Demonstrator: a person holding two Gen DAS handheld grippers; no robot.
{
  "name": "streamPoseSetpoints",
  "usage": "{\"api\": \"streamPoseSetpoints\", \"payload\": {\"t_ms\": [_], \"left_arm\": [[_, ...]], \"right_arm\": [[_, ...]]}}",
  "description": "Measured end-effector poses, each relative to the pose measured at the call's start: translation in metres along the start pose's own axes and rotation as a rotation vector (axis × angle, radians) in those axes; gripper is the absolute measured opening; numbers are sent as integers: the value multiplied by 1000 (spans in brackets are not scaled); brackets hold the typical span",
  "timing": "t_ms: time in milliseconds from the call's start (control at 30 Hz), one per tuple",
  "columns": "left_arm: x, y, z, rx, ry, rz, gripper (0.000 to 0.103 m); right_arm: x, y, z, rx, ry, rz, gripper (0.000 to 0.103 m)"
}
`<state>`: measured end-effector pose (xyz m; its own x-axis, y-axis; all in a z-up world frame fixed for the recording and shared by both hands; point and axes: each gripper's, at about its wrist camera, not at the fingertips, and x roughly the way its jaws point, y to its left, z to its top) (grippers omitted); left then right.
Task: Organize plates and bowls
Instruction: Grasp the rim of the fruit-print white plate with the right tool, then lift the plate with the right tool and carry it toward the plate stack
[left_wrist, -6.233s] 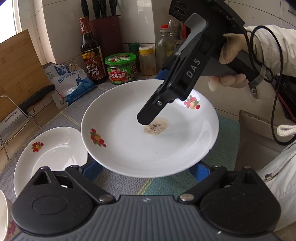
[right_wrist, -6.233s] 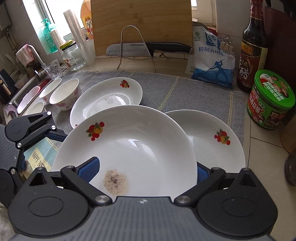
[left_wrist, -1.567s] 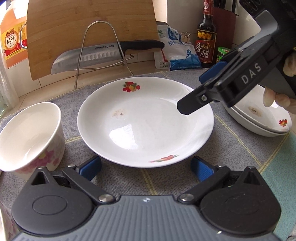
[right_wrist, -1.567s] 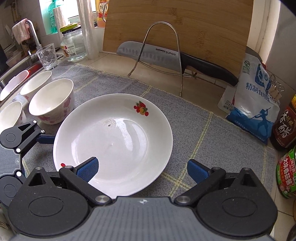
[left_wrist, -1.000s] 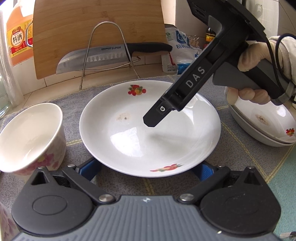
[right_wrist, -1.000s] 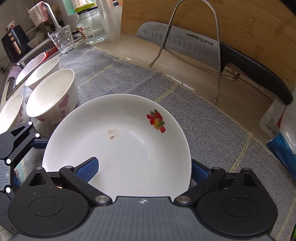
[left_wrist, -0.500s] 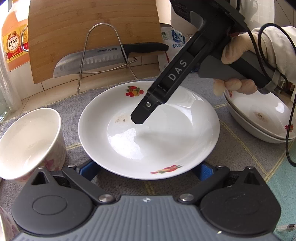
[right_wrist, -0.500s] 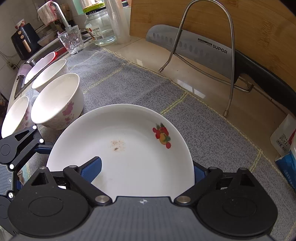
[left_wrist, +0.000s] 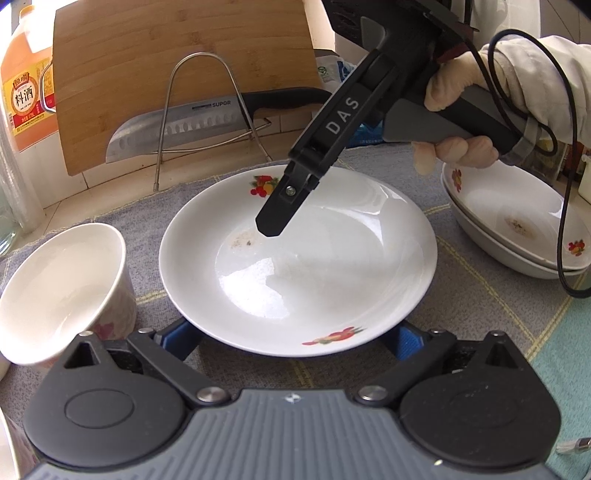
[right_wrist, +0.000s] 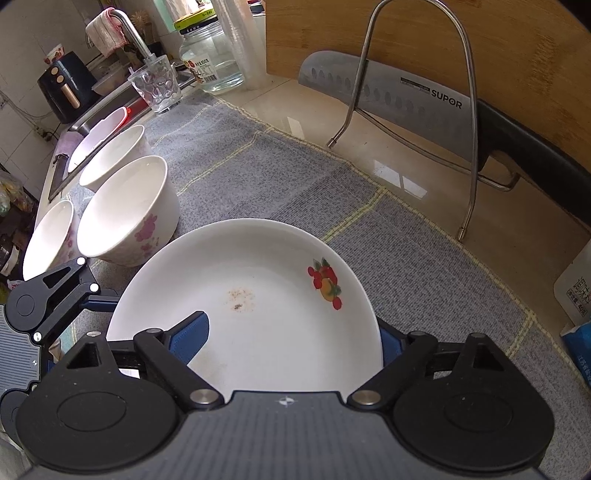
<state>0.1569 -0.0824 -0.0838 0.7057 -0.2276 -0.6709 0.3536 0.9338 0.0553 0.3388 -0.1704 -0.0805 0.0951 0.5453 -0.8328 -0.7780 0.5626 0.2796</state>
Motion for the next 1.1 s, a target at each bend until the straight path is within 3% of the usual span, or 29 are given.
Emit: {"api": "streamPoseSetpoints", "payload": {"t_ms": [533, 1100], "left_arm": [[-7, 1, -2, 35, 16, -18, 100], [-34, 0, 5, 57, 18, -60, 100]], "right_arm": [[-10, -14, -5, 126, 31, 138, 95], [-30, 10, -14, 130, 2, 104, 96]]}}
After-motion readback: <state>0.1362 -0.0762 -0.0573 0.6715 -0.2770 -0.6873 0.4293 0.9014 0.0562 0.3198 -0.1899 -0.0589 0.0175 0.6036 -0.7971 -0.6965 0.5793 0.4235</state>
